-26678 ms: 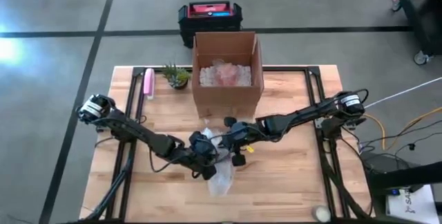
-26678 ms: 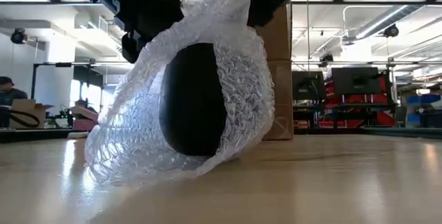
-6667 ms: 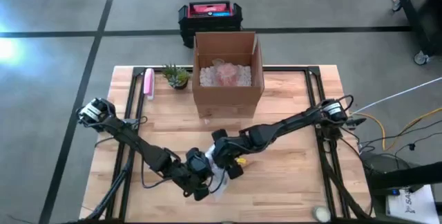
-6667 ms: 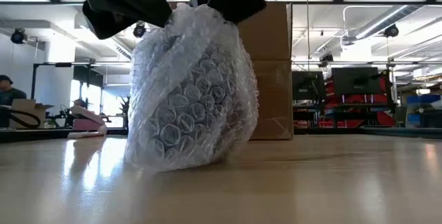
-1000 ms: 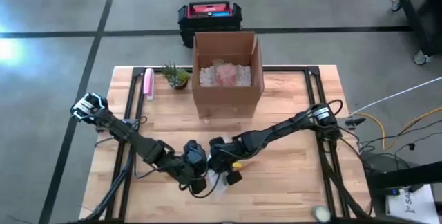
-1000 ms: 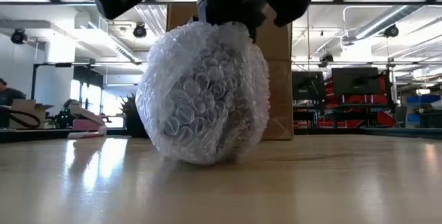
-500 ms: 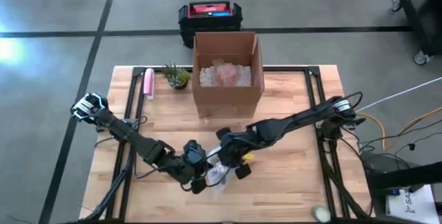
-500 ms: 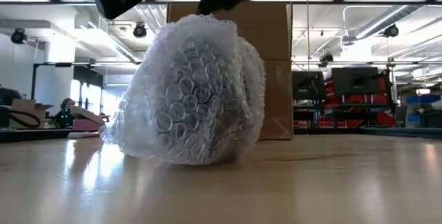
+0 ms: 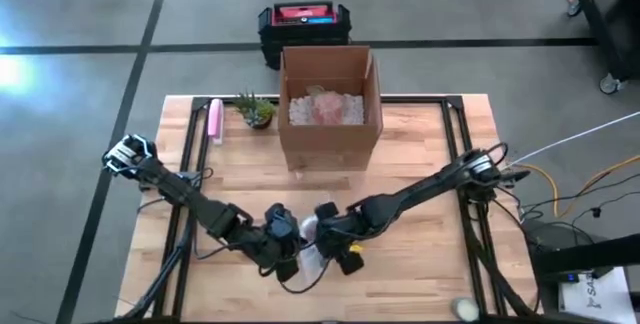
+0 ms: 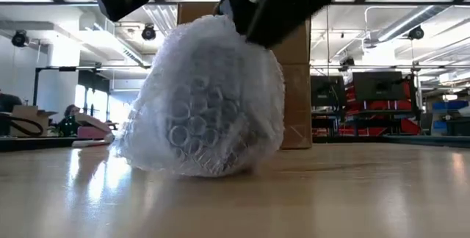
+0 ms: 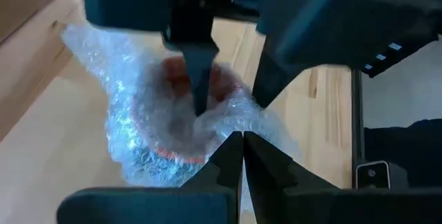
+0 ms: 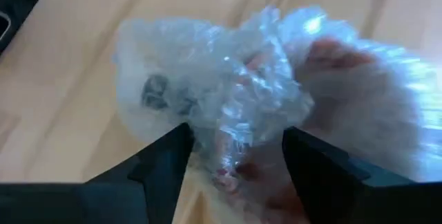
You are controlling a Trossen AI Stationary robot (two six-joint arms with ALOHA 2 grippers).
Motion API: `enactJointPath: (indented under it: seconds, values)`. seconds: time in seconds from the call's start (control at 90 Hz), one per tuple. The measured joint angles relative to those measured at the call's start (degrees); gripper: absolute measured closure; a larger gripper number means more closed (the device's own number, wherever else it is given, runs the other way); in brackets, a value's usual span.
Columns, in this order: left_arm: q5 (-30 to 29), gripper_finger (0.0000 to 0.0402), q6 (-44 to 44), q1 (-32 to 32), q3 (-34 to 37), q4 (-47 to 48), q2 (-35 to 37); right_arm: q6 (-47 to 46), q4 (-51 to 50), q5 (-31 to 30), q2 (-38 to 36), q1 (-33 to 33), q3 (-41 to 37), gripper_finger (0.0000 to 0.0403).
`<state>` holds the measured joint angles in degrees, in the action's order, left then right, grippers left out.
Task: Wrap mug
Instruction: Put the wrapped black mug into the box
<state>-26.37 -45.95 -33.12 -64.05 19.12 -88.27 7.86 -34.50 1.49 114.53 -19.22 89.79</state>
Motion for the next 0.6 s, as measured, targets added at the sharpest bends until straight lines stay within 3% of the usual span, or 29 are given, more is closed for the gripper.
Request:
enactJointPath:
  seconds: [0.211,0.422,0.6]
  values:
    - [0.1,0.0402,0.0,-0.1,0.0,0.2,0.0,0.2,2.1,-0.4,3.8,0.1,0.2,0.0248]
    - [0.1,0.0402,-0.4,-0.3,0.0,0.0,0.0,2.5,-0.4,0.5,2.6,-0.1,-0.2,0.0379]
    - [0.0,0.0402,-0.5,-0.5,0.0,0.0,0.0,3.3,-5.7,-0.4,-2.4,-1.1,1.0,0.0381]
